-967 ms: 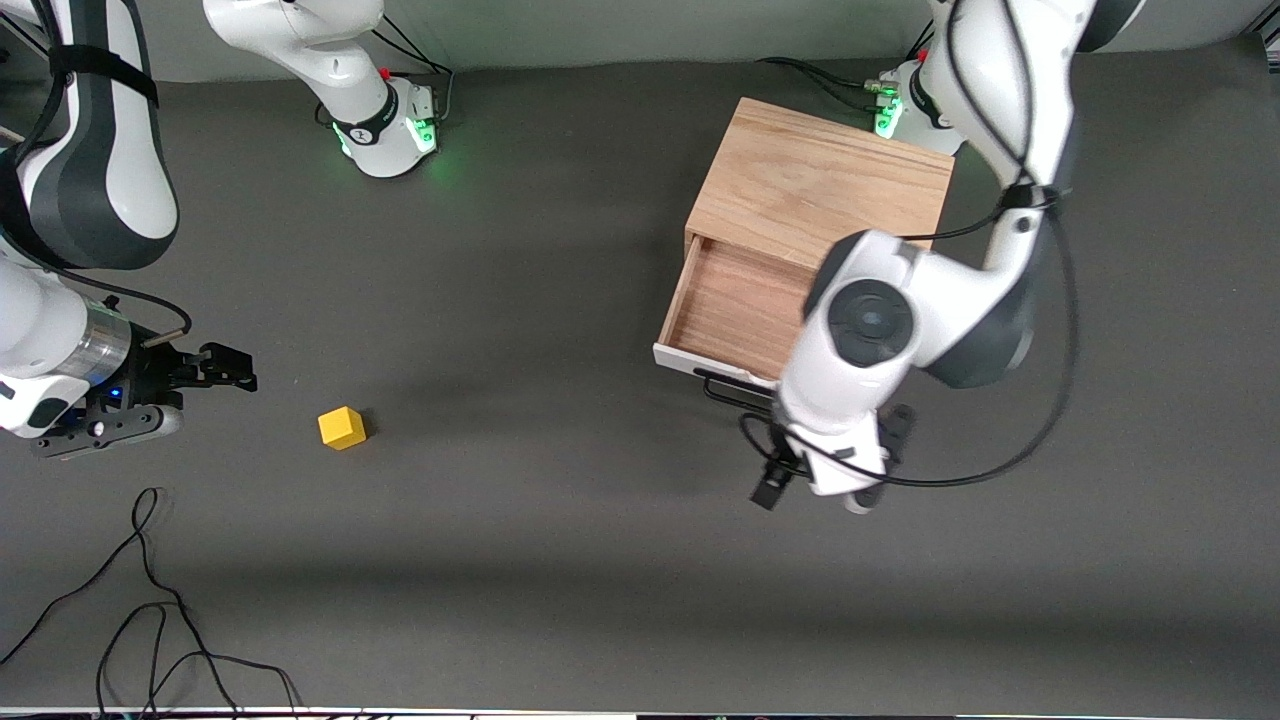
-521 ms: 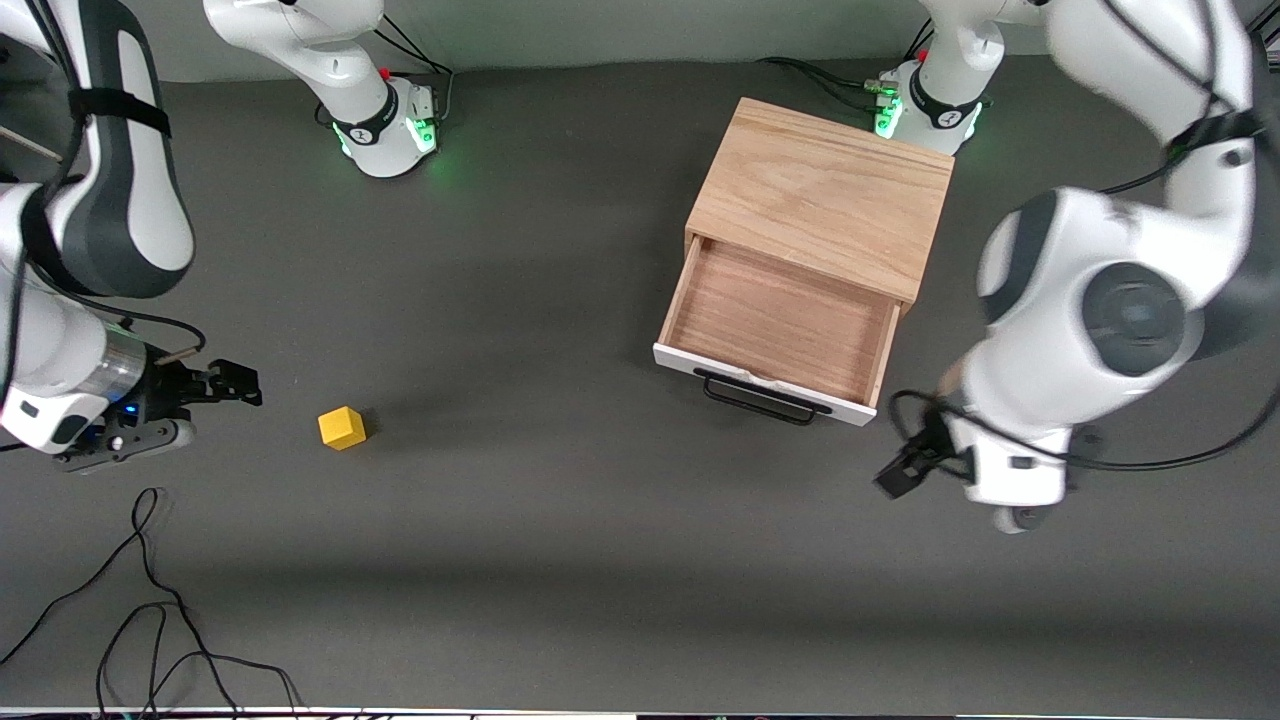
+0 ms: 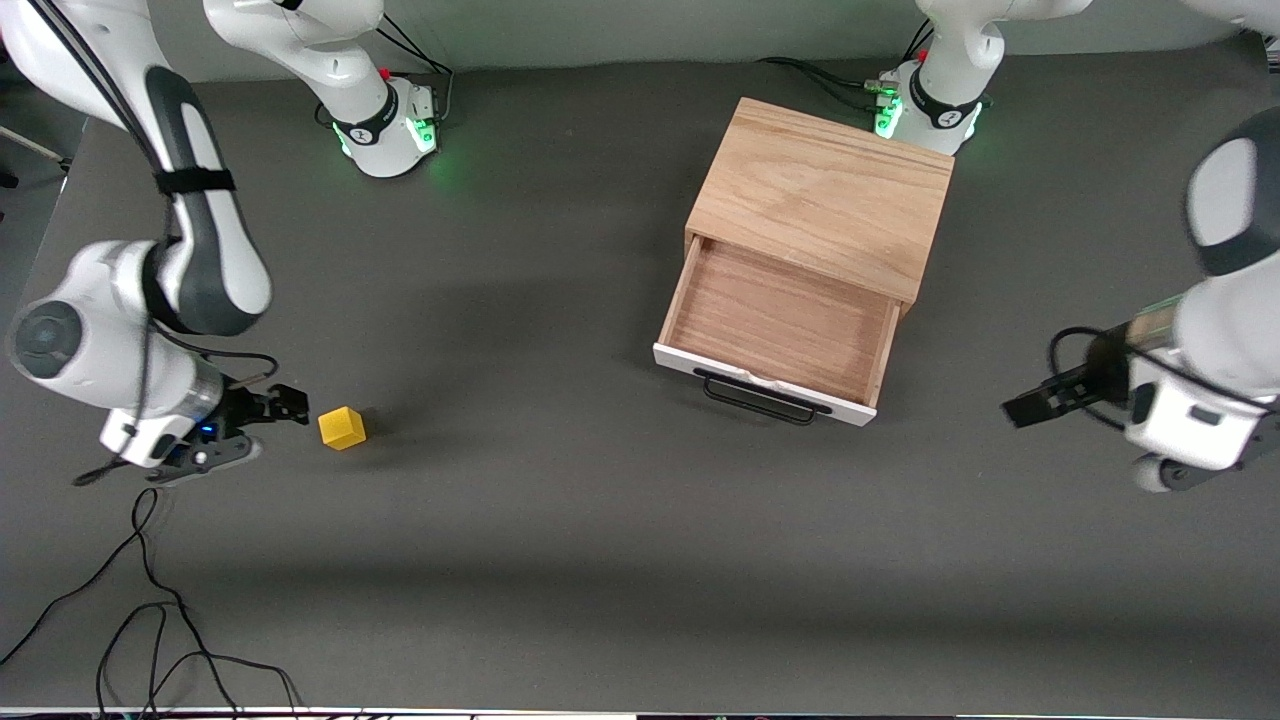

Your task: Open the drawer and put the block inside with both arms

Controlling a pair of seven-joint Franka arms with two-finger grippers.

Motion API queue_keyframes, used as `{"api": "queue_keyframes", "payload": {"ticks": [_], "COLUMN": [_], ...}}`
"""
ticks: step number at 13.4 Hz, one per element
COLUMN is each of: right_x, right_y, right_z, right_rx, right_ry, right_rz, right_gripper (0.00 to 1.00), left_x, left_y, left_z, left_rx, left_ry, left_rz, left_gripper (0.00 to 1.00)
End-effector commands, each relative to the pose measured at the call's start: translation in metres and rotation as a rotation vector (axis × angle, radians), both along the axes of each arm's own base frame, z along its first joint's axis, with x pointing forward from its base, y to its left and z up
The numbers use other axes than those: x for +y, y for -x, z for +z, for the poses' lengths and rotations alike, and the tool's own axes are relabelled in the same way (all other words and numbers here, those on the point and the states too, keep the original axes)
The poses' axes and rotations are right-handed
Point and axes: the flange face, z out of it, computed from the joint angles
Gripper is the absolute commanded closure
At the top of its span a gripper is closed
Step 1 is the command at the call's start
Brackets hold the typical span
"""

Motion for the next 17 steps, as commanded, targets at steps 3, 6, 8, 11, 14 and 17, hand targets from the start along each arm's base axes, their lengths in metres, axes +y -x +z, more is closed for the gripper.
{"api": "queue_keyframes", "payload": {"ticks": [3, 6, 8, 11, 14, 17], "right_x": [0.006, 0.014, 0.014, 0.014, 0.014, 0.016], "right_y": [0.016, 0.030, 0.035, 0.036, 0.036, 0.032], "right_z": [-0.067, -0.089, -0.106, -0.112, -0.110, -0.102], "right_rx": [-0.017, -0.040, -0.055, -0.047, -0.046, -0.055], "right_ry": [0.001, 0.003, 0.009, 0.009, 0.008, 0.007], "right_rz": [0.033, 0.048, 0.046, 0.048, 0.046, 0.040], "right_gripper": [0.00, 0.00, 0.00, 0.07, 0.57, 0.90], "left_x": [0.059, 0.066, 0.066, 0.065, 0.061, 0.055], "left_y": [0.032, 0.036, 0.043, 0.060, 0.070, 0.069], "left_z": [0.014, 0.018, 0.020, 0.026, 0.024, 0.027], "left_rx": [0.019, 0.028, 0.035, -0.036, -0.066, -0.072], "left_ry": [0.040, -0.012, -0.002, -0.017, -0.024, -0.024], "left_rz": [-0.276, -0.297, -0.295, -0.330, -0.338, -0.350], "left_gripper": [0.00, 0.00, 0.00, 0.00, 0.00, 0.00]}}
